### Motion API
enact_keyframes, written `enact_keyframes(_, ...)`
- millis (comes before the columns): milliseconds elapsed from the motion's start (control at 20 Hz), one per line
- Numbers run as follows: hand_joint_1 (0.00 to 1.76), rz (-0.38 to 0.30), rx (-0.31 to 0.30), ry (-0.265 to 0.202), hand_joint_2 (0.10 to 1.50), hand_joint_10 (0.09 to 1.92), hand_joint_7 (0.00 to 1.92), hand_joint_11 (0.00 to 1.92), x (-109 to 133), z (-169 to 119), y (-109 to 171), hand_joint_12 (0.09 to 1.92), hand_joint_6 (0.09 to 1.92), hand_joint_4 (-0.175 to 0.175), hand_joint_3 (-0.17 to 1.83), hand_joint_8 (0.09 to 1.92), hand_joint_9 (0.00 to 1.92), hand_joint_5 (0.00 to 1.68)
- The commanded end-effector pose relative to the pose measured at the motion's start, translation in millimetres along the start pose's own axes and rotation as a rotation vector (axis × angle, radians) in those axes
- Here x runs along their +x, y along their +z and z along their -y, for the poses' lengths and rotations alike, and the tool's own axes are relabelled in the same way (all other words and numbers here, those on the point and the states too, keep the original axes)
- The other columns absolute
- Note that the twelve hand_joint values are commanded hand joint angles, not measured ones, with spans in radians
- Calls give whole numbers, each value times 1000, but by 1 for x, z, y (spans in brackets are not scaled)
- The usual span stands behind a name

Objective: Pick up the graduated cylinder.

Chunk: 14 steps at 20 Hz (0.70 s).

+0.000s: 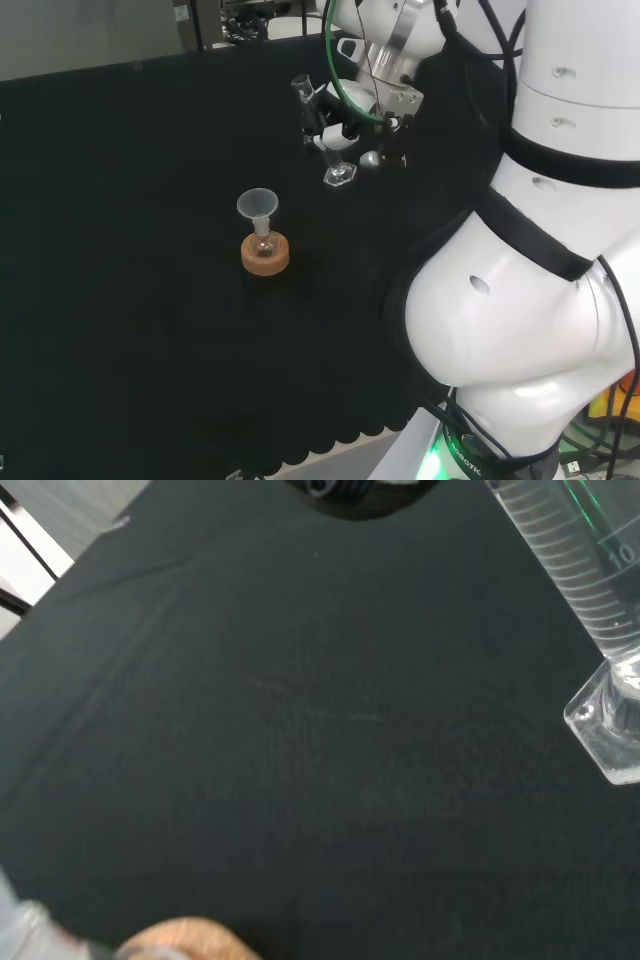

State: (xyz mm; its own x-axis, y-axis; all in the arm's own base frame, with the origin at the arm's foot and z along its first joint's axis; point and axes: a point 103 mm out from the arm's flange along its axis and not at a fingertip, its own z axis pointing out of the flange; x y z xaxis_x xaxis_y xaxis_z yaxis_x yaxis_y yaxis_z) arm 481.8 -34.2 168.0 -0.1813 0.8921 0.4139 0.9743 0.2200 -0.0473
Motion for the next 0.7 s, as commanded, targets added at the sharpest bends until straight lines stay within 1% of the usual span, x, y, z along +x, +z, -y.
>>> enact_keyframes(50,1263,86,50,11,1111,134,1007,1160,15,53,-9,860,1000,-175,-1,991,1411,973)
enact_keyframes(300,1263,130,104,15,1111,131,1006,1161,23,77,-4,859,1000,-175,0,992,1413,972)
enact_keyframes(500,1263,165,154,24,1111,129,1006,1162,22,88,1,859,1000,-175,0,992,1415,972)
enact_keyframes(650,1263,184,179,27,1111,127,1007,1164,19,96,2,859,1000,-175,0,991,1416,972)
enact_keyframes(700,1263,195,184,41,1111,126,1007,1165,20,99,4,858,1000,-175,0,991,1417,973)
